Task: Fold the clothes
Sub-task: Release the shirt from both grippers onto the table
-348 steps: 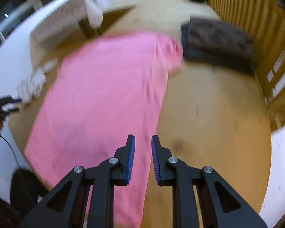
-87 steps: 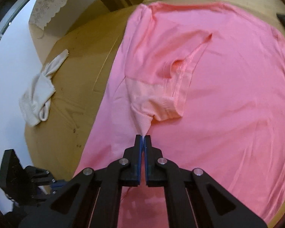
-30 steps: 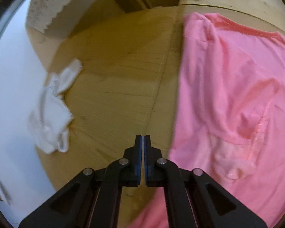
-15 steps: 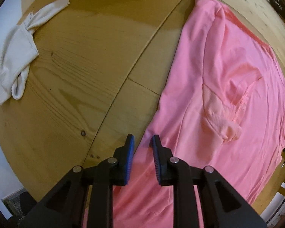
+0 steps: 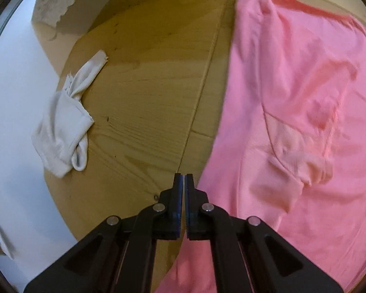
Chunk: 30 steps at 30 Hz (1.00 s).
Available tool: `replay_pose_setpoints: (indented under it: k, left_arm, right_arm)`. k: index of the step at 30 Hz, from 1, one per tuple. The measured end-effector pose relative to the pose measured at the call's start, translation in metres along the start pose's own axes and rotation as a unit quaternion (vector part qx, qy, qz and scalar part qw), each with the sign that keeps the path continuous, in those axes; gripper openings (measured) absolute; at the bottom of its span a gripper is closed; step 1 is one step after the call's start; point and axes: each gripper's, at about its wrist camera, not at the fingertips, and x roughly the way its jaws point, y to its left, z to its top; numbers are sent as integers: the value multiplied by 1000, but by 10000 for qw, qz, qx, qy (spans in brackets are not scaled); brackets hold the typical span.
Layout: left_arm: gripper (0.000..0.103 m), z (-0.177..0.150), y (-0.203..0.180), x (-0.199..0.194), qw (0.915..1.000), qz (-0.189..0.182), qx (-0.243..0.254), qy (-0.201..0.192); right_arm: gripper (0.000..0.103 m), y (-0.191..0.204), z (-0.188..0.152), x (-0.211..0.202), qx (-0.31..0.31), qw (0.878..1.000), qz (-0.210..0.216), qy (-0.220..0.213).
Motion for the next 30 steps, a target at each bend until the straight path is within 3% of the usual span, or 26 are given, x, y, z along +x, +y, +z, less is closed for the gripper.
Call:
replay_pose_setpoints:
  k: [3, 5, 6, 9, 12, 13, 15, 16, 18, 22, 24, 27, 30]
  left_arm:
    - [20, 0, 0, 0, 10000, -1, -9, 5]
    - [20, 0, -1, 0, 10000, -19, -13, 19]
    - [21, -1, 0, 0, 10000, -49, -33, 25]
    - [21, -5, -1, -2, 9998, -139, -102, 37]
    - [21, -9, 1, -6, 9995, -129, -256, 91]
    - [21, -10, 2, -8, 9993, -64, -348, 106]
    - [22, -13, 7, -16, 9984, 185, -539, 51]
    - [30, -14, 9, -20, 9979, 253, -603, 14]
    - [45, -16, 12, -25, 9967, 341, -730, -39]
    - [46, -18, 12, -33, 9952, 535, -806, -134]
    - [45, -17, 6, -38, 9958, 602, -666, -202]
    - [45, -11, 0, -38, 9971, 435, -566, -264]
    - [45, -1, -10, -22, 9984, 344, -408, -193]
  right_arm:
    - [11, -22, -31, -5, -339, 9960, -820, 54]
    - [12, -23, -36, -23, -339, 9977, -520, -279]
    - [12, -24, -40, -30, -409, 9968, -566, -396]
    - [12, -22, -57, -26, -851, 9882, -1205, -422]
    - [14, -40, -71, -24, -873, 9818, -1667, -262]
    - [17, -45, -78, -26, -794, 9834, -1608, -281]
    - [34, -57, -91, -28, -611, 9879, -1395, -276]
    - [35, -62, -97, -28, -515, 9899, -1292, -269]
    - [35, -69, -111, -26, -471, 9914, -1182, -291]
    - [32, -65, -136, -23, -840, 9818, -1657, -388]
    - [23, -60, -151, -35, -883, 9852, -1332, -618]
    - [23, -54, -183, -38, -908, 9925, -659, -484]
    - [23, -64, -213, -28, -865, 9934, -742, -131]
